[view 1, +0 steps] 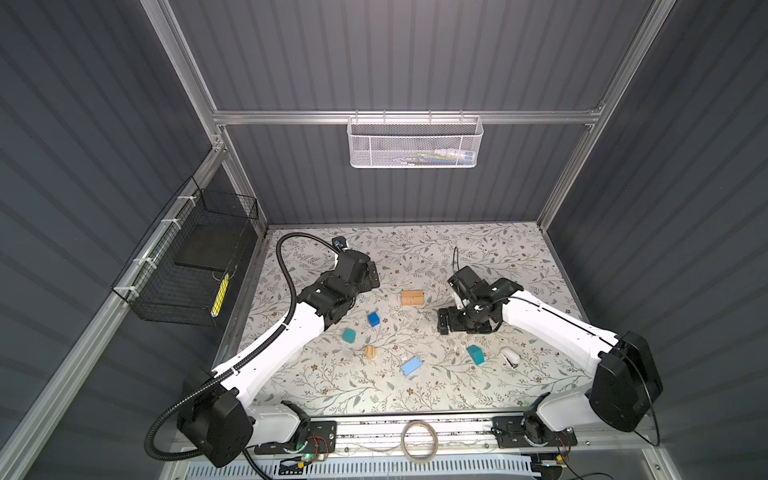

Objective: Build the wood block tower
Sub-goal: 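Swing the right gripper nearer the robot over the light blue block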

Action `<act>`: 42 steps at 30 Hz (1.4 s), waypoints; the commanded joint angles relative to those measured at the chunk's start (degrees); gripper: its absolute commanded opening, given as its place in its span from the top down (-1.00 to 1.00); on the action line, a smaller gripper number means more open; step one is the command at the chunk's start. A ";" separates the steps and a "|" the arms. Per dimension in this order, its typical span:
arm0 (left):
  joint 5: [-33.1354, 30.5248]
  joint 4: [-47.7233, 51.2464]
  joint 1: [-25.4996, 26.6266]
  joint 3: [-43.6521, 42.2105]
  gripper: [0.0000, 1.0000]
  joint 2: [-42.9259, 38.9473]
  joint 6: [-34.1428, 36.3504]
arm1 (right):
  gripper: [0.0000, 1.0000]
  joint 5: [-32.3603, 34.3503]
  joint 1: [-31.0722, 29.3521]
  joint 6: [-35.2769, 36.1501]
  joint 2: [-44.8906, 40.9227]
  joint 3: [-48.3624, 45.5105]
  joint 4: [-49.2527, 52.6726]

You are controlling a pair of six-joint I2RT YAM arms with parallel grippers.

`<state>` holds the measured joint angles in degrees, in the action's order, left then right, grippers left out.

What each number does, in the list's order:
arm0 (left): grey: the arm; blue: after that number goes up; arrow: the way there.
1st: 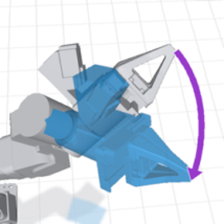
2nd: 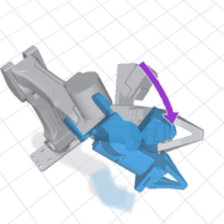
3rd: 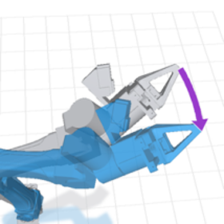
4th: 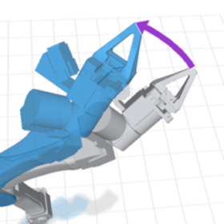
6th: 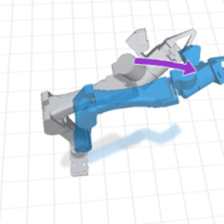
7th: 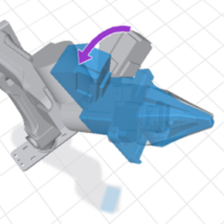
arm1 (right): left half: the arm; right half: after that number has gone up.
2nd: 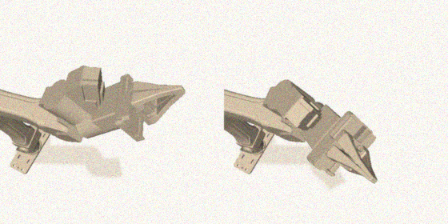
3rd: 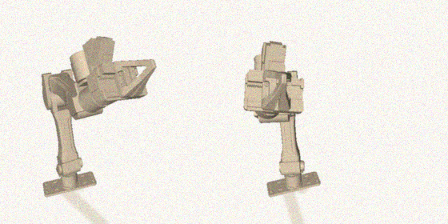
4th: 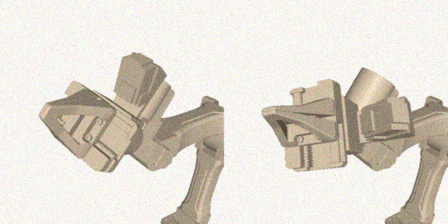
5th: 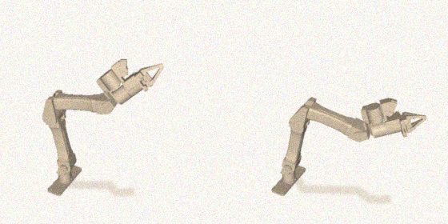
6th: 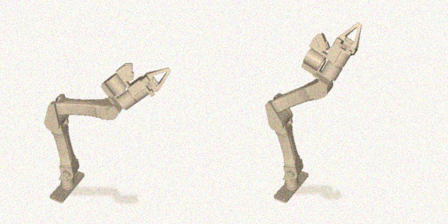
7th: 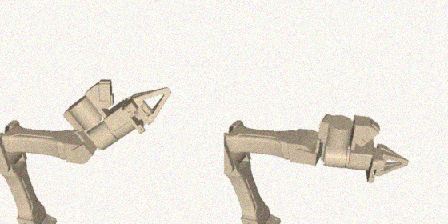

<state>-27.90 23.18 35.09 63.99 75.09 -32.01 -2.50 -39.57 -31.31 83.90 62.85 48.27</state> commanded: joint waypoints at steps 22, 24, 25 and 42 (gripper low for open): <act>-1.15 2.30 -1.44 -3.03 -1.00 -8.36 0.20 | -0.98 5.13 -23.88 -5.56 20.54 11.81 0.78; -1.16 2.31 -1.47 -3.03 -1.00 -8.55 0.28 | -0.98 5.06 -23.87 -5.67 20.75 11.39 0.13; -1.19 2.29 -1.44 -3.16 -0.99 -8.64 0.42 | -0.98 4.96 -23.82 -5.54 20.71 11.05 -0.23; -1.18 2.57 -1.48 -3.40 -0.99 -9.34 0.43 | -0.98 5.16 -23.67 -3.63 23.85 9.38 -1.60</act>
<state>-28.14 24.64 34.02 61.21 67.18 -32.05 1.52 -63.42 -35.59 106.34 72.38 45.50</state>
